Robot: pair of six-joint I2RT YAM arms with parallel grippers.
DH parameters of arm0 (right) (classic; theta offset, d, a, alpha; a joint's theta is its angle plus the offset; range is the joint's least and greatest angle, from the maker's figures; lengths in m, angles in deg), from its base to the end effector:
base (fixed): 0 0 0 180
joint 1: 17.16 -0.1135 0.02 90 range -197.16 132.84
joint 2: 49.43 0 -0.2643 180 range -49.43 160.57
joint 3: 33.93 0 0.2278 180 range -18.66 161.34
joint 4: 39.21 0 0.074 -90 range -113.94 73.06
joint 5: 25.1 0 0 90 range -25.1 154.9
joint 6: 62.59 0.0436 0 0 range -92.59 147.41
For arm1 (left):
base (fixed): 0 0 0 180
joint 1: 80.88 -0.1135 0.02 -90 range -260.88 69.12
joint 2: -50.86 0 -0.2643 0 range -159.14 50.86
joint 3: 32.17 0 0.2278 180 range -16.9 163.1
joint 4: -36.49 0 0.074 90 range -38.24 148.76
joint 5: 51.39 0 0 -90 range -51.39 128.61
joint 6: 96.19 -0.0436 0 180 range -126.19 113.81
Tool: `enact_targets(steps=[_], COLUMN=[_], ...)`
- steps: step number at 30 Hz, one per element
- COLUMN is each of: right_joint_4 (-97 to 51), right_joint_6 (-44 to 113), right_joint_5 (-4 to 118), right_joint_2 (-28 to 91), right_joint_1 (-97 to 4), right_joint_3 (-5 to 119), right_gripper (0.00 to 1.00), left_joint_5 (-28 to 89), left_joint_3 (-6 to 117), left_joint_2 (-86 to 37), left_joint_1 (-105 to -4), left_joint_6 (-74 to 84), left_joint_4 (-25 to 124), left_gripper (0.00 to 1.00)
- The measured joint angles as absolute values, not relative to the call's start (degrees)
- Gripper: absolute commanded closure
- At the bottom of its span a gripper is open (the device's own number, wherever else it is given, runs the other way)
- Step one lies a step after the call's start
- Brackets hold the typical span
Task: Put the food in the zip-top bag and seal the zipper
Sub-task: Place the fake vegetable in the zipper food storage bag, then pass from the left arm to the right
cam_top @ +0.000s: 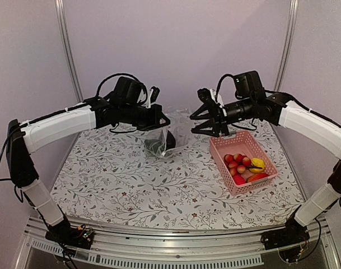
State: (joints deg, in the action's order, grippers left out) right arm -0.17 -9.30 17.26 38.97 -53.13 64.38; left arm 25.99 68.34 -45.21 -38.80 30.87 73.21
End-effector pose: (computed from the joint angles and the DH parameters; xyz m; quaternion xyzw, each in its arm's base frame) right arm 0.2460 0.2183 0.3666 -0.6322 0.5141 0.3452 0.4657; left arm 0.2709 -0.2574 0.3317 0.0911 0.8673 -0.3798 0.3085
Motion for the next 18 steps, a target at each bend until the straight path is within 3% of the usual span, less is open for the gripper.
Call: enact_targets(steps=[10,16,18], right_joint_4=[12.1,12.0,11.3], right_joint_6=[-23.9,-27.4,-27.6], right_joint_5=[36.2,44.2,46.3], right_joint_2=[38.7,42.0,44.0], right_joint_1=[-63.2,-65.7,-66.1], right_joint_3=[64.4,65.0,65.8], right_gripper=[0.39,0.39,0.44], left_joint_5=[26.0,25.8,25.6], left_joint_3=[69.9,71.5,72.0], left_joint_2=[-45.2,-45.2,-45.2], left_joint_1=[-39.1,-39.2,-39.2], left_joint_6=[30.1,29.2,29.0], left_joint_4=[74.7,76.7,77.6], left_gripper=[1.00,1.00,1.00])
